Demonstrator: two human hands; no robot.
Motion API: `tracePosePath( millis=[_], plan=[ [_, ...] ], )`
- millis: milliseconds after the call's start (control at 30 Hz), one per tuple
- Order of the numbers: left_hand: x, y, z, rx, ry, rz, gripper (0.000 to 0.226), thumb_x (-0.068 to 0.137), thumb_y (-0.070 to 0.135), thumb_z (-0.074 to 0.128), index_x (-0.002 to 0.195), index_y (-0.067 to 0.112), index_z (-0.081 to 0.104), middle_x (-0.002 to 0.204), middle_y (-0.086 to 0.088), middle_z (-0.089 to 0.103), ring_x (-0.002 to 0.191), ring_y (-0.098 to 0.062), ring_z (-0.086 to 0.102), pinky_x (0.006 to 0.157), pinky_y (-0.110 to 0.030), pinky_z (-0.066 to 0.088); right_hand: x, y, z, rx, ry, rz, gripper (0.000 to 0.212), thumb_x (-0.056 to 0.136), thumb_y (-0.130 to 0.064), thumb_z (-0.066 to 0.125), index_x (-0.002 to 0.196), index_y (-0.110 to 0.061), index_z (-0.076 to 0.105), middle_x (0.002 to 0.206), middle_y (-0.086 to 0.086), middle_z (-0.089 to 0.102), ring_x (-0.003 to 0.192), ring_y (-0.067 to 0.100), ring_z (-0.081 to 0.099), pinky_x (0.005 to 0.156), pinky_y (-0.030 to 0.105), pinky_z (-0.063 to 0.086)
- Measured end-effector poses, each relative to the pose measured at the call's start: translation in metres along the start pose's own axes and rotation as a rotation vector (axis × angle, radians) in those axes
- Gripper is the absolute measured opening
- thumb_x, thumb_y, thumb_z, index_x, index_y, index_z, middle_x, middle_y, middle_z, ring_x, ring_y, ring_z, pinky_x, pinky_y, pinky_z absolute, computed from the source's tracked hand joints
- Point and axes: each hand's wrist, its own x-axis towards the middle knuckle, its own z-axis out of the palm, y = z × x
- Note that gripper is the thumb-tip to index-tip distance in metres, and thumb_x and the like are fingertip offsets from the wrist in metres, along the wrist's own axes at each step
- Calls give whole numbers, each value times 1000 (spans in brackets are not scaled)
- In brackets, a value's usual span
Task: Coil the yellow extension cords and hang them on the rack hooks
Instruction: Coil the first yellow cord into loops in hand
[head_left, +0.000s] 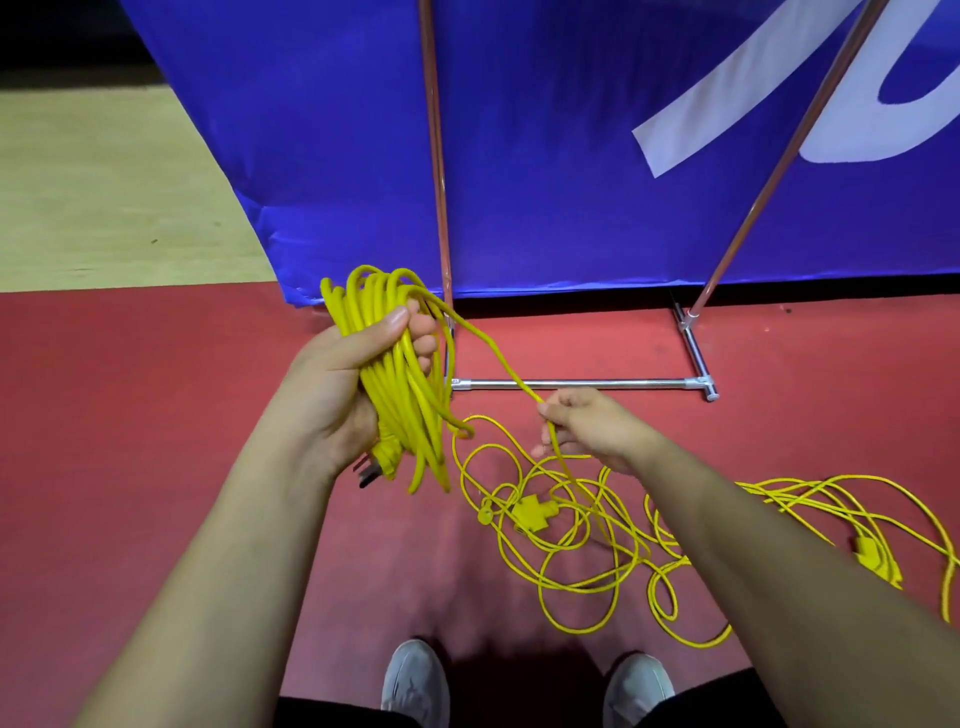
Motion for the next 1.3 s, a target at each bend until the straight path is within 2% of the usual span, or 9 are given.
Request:
tracePosePath(
  millis=[167,267,367,467,600,733,1000,1167,1300],
  plan=[
    [4,8,-9,103,86,83,14,82,12,59,94,8,65,73,-4,71,66,-14,67,61,-23,54,-21,-59,11,-287,229,-134,29,93,-19,57,65,-14,62,54,4,45,35,8,36,39,20,27],
    [-1,7,-8,278,84,83,9,83,8,60,91,3,64,79,-12,74,79,-25,72,64,-28,58,-61,-102,10,-421,-67,-199,24,90,-17,61,69,-9,68,54,7,44,38,13,31,40,18,24],
    [-7,0,-5,505,-19,43,10,82,6,65,89,0,66,91,-17,74,89,-30,71,74,-36,59,-92,-128,10,-255,-363,-247,23,93,-14,59,75,-2,65,45,-2,38,37,9,25,42,19,22],
    [-12,-3,0,741,-194,-20,20,78,12,70,92,-2,67,88,-16,73,75,-29,67,68,-43,55,-96,-135,5,-127,-344,-390,25,91,-16,63,75,4,64,44,-5,39,40,10,27,44,21,21],
    [-14,-5,12,450,-180,-65,3,77,0,61,80,0,63,64,-13,66,51,-19,61,51,-27,53,-83,-121,-5,-15,-273,-476,18,75,-19,78,78,-2,73,59,8,55,49,16,41,50,27,35],
    [-8,-6,10,196,-142,-108,10,76,7,56,80,2,64,65,-14,63,50,-19,60,51,-26,53,-64,-89,-21,-43,-191,-374,18,72,-22,78,75,-7,70,63,12,58,55,17,51,60,29,40],
    [-7,-7,8,416,-74,-172,8,80,-1,55,83,-4,62,68,-18,69,54,-22,66,51,-26,55,-57,-84,-34,236,-8,-376,12,68,-22,78,65,-16,67,55,7,56,40,12,37,55,30,31],
    [-14,-12,13,408,-118,-319,41,68,9,58,102,-14,58,87,-29,71,64,-29,71,52,-31,57,-72,-103,-25,7,-76,-407,14,79,-16,76,68,-12,69,50,4,47,44,11,34,49,26,27],
    [-15,-14,14,362,-138,-357,38,71,9,58,104,-10,59,92,-27,71,70,-31,72,60,-36,58,-84,-120,-17,-60,-193,-410,22,82,-17,73,73,2,68,51,8,37,49,16,28,49,30,21]
  ],
)
